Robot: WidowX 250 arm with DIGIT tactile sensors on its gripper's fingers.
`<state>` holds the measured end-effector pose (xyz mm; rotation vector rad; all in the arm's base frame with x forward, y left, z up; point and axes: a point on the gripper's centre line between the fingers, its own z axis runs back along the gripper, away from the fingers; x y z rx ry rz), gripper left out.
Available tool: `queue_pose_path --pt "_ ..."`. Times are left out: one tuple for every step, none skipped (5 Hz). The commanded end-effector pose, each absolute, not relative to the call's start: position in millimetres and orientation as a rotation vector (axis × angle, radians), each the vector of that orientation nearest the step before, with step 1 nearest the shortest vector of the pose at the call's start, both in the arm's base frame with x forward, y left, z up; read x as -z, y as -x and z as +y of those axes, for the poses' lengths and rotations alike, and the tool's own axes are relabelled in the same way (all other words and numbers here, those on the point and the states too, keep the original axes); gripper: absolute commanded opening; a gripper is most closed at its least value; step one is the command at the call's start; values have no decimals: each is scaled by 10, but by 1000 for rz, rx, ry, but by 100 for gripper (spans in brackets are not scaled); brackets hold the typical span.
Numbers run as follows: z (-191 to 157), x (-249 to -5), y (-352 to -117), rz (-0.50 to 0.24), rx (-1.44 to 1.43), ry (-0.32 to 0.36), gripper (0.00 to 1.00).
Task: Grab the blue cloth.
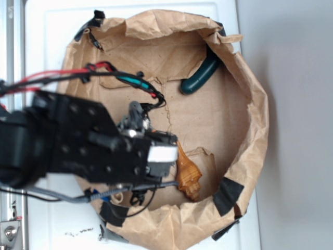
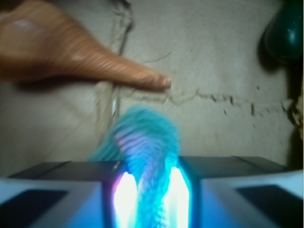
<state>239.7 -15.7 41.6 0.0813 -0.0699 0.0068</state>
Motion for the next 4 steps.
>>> queue_pose_path --pt "-64 -1257 -2750 -64 -56 95 0" --pt "-54 -1599 -2862 -27 -74 179 0" --pt "-25 -1829 -2919 -24 -119 219 0" --pt "-32 -1923 -2928 -72 -133 216 0"
